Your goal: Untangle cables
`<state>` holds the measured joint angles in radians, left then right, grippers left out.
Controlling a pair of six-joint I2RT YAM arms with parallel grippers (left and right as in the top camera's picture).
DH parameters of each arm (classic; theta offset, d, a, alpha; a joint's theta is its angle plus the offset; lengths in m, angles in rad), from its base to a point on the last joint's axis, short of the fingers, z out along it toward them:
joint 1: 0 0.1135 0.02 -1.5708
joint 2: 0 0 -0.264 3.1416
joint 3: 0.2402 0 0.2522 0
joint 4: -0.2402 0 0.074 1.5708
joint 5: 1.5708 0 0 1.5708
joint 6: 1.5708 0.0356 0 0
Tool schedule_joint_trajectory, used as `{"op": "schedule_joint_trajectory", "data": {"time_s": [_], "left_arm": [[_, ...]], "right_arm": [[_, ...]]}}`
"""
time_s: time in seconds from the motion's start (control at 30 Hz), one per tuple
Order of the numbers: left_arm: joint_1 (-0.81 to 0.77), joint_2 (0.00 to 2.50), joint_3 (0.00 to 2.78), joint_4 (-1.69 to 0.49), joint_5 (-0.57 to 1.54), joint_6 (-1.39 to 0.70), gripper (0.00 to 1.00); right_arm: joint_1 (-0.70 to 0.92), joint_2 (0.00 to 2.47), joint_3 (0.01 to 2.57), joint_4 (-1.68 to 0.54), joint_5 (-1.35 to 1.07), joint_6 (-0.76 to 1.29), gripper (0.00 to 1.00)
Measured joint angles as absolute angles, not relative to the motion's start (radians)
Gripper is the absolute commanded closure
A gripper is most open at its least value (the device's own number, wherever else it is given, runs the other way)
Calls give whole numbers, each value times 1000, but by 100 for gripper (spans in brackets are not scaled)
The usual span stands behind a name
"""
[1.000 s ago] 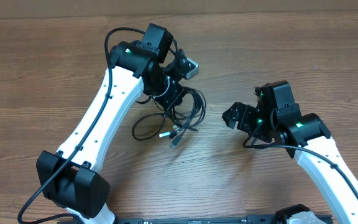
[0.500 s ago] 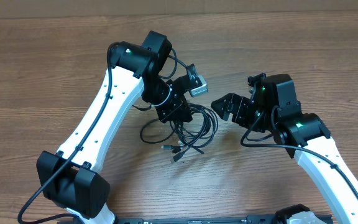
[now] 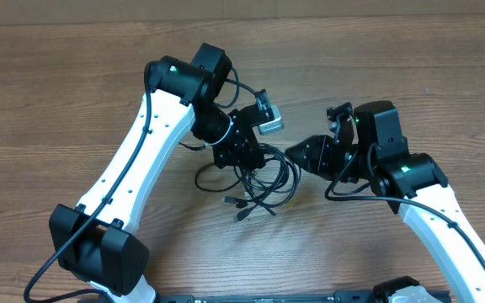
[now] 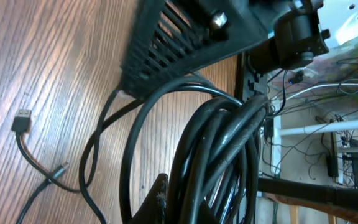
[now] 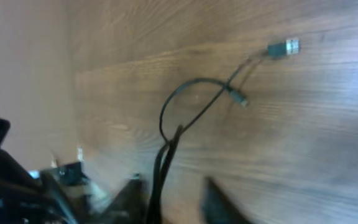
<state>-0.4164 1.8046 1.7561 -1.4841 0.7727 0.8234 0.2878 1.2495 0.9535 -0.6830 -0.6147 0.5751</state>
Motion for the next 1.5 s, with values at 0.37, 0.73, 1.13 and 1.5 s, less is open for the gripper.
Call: {"op": "schedule_joint_trajectory", "data": {"time_s": [0.37,0.73,1.13,1.5], "left_arm": [[-394,1805,1756,-1440,735,785,96],[-260,1805,1757,-1293,609,509,95],[-285,1805,1757,-1249,665,372,92],[-349,1805,1757,-1325,730,453,96]], "right_arm": [[289,1254,953,-934,-445,577,96],[189,1256,953,-1089,35,667,96],[175,1257,952,-639,-560,402,59],[273,1257,952,-421,-738,298,69]]}}
